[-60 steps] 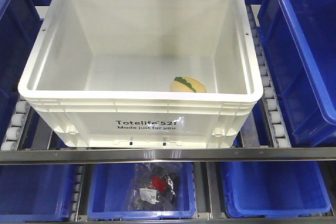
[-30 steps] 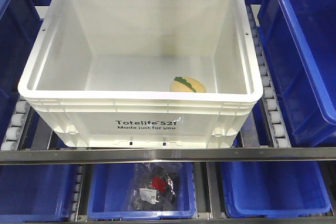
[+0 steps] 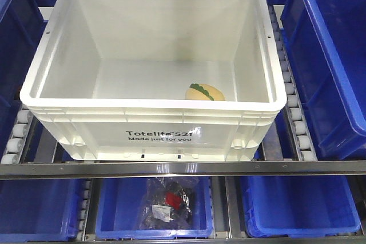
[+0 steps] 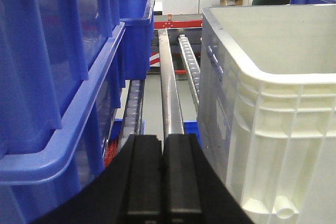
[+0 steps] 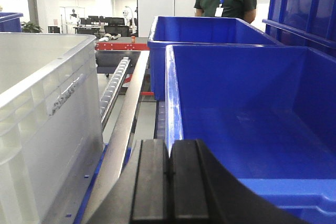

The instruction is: Place moving items into box and shelve

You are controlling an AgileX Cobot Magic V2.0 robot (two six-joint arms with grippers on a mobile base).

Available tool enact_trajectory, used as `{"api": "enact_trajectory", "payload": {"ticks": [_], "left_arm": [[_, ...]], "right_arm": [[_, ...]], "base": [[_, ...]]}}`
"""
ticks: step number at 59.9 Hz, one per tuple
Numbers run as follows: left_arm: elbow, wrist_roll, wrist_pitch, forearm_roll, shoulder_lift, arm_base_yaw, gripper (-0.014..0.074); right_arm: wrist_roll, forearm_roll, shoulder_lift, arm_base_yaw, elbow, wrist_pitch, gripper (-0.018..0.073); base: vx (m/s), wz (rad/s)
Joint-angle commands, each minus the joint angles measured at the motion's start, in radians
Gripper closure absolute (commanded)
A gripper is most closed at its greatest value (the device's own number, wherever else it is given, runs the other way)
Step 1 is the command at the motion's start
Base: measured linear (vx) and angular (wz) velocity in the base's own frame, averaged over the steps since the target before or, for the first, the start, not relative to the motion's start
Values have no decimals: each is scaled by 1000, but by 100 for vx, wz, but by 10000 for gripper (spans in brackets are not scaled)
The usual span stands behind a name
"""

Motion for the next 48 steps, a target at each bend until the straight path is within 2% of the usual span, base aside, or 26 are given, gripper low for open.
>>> {"api": "enact_trajectory", "payload": {"ticks": [1,8,48], "left_arm": [[27,-12,-88,1,-13,1,610],[27,-12,-88,1,-13,1,610],[27,-11,-88,1,-13,1,610]], "right_arm": [[-16,-5,-15,15,22,-88,575],[-23,-9,-15,65,22,-88,575],[-27,2,-14,62,22,-88,575]], "base": [[0,0],[0,0],[0,0]]}}
